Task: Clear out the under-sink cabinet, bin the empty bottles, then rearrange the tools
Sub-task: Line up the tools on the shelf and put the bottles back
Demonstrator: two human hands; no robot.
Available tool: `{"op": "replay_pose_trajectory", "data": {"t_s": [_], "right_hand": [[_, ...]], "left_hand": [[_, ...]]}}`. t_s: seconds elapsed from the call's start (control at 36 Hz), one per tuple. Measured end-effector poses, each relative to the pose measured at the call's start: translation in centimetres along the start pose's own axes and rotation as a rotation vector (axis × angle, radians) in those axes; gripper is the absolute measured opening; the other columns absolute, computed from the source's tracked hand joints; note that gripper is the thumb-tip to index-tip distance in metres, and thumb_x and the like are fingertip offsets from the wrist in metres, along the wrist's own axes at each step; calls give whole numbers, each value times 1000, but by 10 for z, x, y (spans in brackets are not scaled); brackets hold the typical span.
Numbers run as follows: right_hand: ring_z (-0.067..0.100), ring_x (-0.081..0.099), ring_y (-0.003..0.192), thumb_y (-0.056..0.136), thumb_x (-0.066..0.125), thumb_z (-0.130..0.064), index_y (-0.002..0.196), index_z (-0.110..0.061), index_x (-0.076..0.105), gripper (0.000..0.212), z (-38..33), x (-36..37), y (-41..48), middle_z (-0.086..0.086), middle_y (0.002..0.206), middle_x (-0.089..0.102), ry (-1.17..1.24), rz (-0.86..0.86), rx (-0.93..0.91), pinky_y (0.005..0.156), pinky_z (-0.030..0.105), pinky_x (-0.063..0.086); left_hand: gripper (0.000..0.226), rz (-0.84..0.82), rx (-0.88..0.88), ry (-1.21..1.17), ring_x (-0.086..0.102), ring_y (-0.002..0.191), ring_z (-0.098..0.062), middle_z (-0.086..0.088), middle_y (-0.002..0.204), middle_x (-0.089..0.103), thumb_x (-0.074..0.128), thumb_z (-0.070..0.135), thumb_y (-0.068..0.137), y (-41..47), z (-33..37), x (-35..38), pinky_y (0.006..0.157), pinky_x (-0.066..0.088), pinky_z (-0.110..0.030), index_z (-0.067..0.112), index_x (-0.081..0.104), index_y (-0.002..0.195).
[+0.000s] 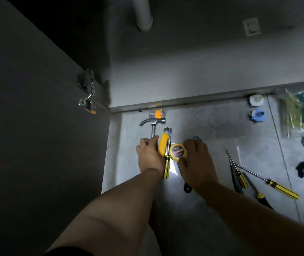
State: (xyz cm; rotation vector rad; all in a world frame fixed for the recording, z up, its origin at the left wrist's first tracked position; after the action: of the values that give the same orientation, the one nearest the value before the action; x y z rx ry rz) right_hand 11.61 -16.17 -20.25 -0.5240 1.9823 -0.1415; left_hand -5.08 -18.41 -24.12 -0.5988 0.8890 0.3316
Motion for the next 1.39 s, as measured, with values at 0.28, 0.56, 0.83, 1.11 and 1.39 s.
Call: {"op": "replay_pose_trajectory", "data": {"t_s": [0.28,0.56,0.83,1.11,1.39], "right_hand": [[27,49,106,82,60,-16,122,-12,56,40,-16,13,14,10,119,49,-34,-27,-143,88,37,46],[30,37,139,75,66,-21,140,-19,51,67,-37,20,61,6,153,38,-86,-130,-279,108,42,36],[29,-2,154,92,54,-34,160,-28,7,83,-49,23,126,-10,168,-8,-364,-364,-293,121,58,12],[36,4,153,95,51,-44,160,-18,3,85,39,-10,87,3,169,-1,-492,-198,-222,121,55,13],[40,11,152,100,43,-36,156,-6,19,68,94,-47,53,17,164,17,-365,-63,-14,119,57,25]], "left_hand": [[82,119,43,209,37,116,-27,-4,127,42,59,-14,69,2,-21,-36,80,55,-43,28,51,138],[79,236,-86,73,44,112,-33,-14,127,48,51,-17,76,17,-41,-52,98,38,-35,16,45,148],[54,244,-29,30,49,121,-30,-9,130,54,52,2,93,27,-38,-53,103,41,-37,16,50,145],[54,210,-190,116,49,111,-28,-9,124,48,49,14,96,10,-49,-48,86,49,-41,27,45,148],[47,227,-214,135,48,114,-30,-8,122,53,50,16,98,25,-54,-54,87,44,-38,30,54,142]]}}
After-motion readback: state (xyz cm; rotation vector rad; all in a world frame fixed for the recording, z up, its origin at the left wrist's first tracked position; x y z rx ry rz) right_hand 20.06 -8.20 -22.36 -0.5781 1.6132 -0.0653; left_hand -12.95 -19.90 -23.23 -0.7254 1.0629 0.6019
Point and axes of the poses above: each hand's wrist, its own y-axis towards the middle knuckle, its own x-axis out of the palm, z = x × y, the point moved 7 cm from there along y, towards the middle knuckle
